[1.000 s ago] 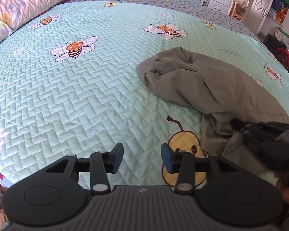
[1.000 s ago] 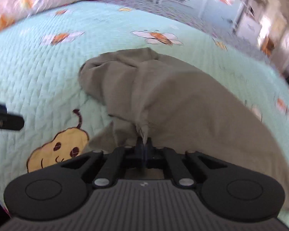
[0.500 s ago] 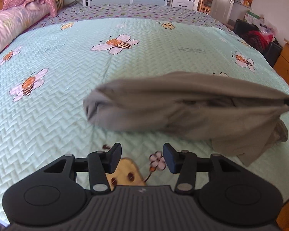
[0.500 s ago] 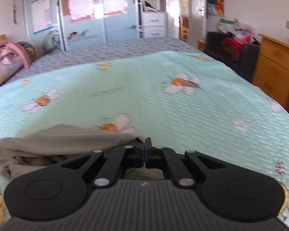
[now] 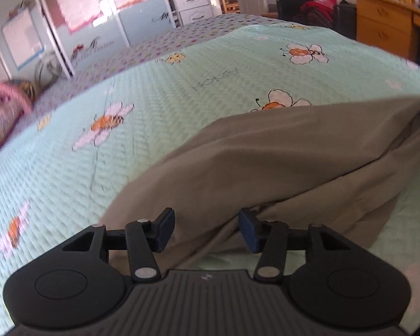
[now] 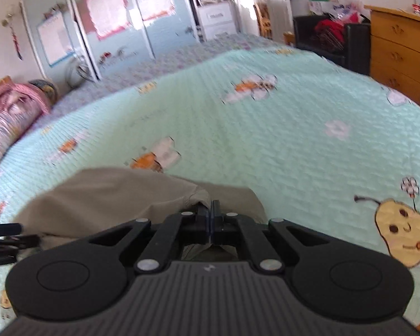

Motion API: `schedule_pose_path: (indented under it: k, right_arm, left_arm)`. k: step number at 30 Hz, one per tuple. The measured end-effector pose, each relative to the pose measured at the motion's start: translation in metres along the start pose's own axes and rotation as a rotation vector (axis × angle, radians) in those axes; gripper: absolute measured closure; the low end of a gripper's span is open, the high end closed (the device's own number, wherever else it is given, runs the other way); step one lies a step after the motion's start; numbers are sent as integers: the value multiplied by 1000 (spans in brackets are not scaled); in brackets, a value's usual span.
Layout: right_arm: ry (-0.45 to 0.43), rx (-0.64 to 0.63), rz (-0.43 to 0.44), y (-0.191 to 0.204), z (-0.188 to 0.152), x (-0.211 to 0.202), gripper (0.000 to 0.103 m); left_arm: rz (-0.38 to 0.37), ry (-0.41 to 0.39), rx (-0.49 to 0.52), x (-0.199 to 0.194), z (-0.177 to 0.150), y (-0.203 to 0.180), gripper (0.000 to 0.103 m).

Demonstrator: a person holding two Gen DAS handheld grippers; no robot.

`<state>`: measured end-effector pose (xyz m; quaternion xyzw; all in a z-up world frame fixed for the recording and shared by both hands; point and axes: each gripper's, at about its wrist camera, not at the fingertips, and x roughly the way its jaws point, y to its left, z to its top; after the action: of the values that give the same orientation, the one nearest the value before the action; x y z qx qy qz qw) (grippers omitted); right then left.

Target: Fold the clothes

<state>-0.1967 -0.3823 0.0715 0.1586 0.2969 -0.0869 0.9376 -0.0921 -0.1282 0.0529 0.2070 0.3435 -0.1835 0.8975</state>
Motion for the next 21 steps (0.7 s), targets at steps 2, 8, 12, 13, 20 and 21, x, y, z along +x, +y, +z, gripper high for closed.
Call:
schedule_pose_path:
  k: [2, 8, 12, 13, 20, 21]
  right_arm:
    - [-10, -14, 12, 2, 7, -4, 102]
    - [7, -25, 11, -3, 10, 1, 102]
    - [24, -29, 1, -7, 5, 9, 102]
    - [26, -34, 0, -7, 5, 10, 102]
    - [18, -79, -29, -3, 13, 25, 102]
    - [13, -88, -39, -2, 15, 28, 102]
  left_arm:
    - [5, -3, 41, 8, -1, 0, 49]
    - [-67, 12, 93, 16, 6, 5, 49]
    - [-116, 17, 70, 22, 16, 14, 78]
    - [-129, 18, 64, 23, 18, 17, 90]
    - [-73, -70, 38, 20, 70, 35, 93]
    - [-48, -67, 39, 24, 77, 36, 93]
